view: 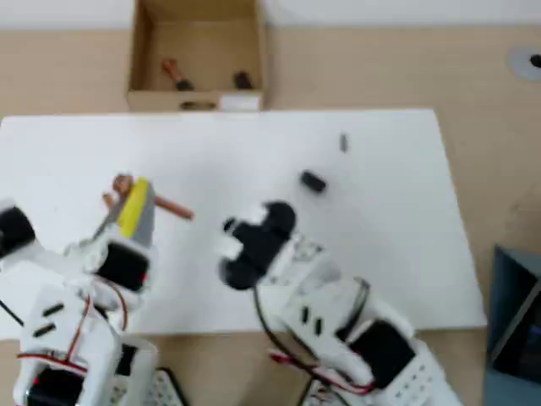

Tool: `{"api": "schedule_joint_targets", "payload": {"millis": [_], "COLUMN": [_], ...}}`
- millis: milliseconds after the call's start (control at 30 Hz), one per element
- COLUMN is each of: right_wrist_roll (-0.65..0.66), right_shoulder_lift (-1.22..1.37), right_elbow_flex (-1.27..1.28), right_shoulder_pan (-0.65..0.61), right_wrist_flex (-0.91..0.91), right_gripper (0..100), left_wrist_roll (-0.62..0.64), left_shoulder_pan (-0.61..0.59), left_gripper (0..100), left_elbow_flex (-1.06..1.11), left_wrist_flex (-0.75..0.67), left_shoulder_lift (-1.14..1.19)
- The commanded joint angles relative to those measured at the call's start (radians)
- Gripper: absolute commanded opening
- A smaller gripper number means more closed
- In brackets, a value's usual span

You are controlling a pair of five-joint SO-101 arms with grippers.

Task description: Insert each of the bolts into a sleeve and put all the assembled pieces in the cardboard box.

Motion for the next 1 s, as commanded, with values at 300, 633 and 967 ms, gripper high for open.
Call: {"api": "schedule_joint_targets", "payload": {"millis": [300, 633, 967], "right_wrist_roll": [0.064, 0.155, 0.155], "right_shoulder_lift": [-0.265, -0.397, -0.398], "right_elbow_flex": [0.137, 0.203, 0.199], "right_shoulder_pan": [-0.099, -0.096, -0.096], "right_wrist_flex": [-0.026, -0.018, -0.02], "right_gripper": [0.9, 0.9, 0.9], "left_wrist_roll": [0.006, -0.026, -0.089], "left_shoulder_pan": [0.13, 0.17, 0.218], "left_gripper": [0, 0, 0], "left_elbow_flex": [-0.061, -0.066, -0.063], "left_wrist_flex": [-0.006, 0.095, 0.1], "left_shoulder_lift": [-0.005, -0.005, -0.005]}}
